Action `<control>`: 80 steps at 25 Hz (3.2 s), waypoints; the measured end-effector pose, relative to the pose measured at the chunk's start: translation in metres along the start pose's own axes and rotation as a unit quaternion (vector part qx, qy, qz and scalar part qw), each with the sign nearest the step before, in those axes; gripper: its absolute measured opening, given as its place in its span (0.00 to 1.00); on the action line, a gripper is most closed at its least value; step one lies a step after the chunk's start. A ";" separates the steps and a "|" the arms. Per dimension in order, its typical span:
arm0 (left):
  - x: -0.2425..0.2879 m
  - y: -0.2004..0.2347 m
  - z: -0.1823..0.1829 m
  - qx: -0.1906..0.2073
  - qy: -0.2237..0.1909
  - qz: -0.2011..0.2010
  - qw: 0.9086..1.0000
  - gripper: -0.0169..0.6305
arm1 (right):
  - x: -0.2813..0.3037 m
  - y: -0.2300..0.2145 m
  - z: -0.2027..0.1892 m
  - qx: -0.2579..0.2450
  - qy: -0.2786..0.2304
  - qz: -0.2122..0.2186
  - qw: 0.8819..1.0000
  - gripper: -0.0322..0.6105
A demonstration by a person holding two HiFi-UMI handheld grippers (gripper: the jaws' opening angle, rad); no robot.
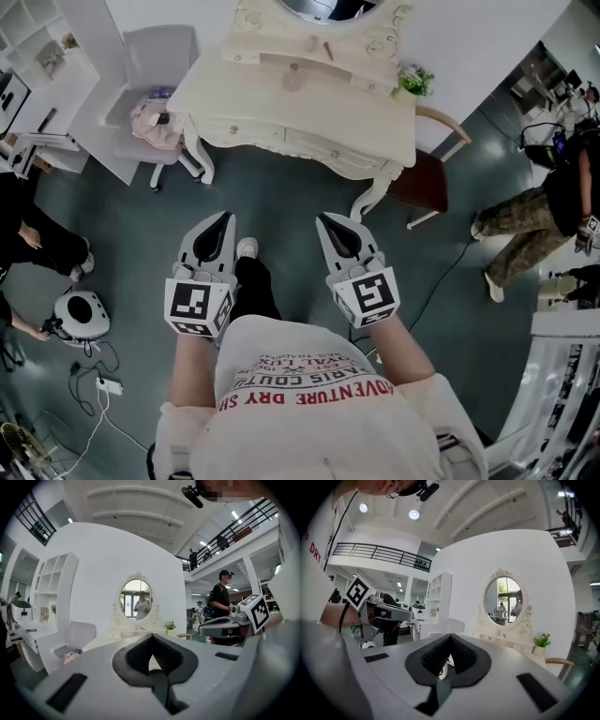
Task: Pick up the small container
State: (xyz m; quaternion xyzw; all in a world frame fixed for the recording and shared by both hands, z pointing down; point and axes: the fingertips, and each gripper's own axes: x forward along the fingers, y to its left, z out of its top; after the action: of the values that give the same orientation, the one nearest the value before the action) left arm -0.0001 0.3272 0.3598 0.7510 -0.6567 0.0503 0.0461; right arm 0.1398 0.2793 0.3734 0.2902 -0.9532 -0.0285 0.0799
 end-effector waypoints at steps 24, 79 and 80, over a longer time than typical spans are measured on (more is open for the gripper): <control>0.409 0.250 0.047 -0.014 0.025 -0.170 0.985 0.04 | 0.366 -0.235 0.033 0.039 0.051 -0.171 0.983 0.05; 0.700 0.158 -0.149 0.067 0.147 -0.253 0.954 0.26 | 0.495 -0.453 -0.156 0.091 0.132 -0.077 0.984 0.05; 0.699 0.158 -0.148 0.070 0.149 -0.255 0.953 0.26 | 0.495 -0.453 -0.154 0.090 0.131 -0.078 0.984 0.05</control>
State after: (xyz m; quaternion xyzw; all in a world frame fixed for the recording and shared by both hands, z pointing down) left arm -0.0660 -0.3599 0.6025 0.8786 -0.4241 0.1942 0.1020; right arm 0.0092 -0.3735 0.5469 0.3710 -0.9075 0.0900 0.1750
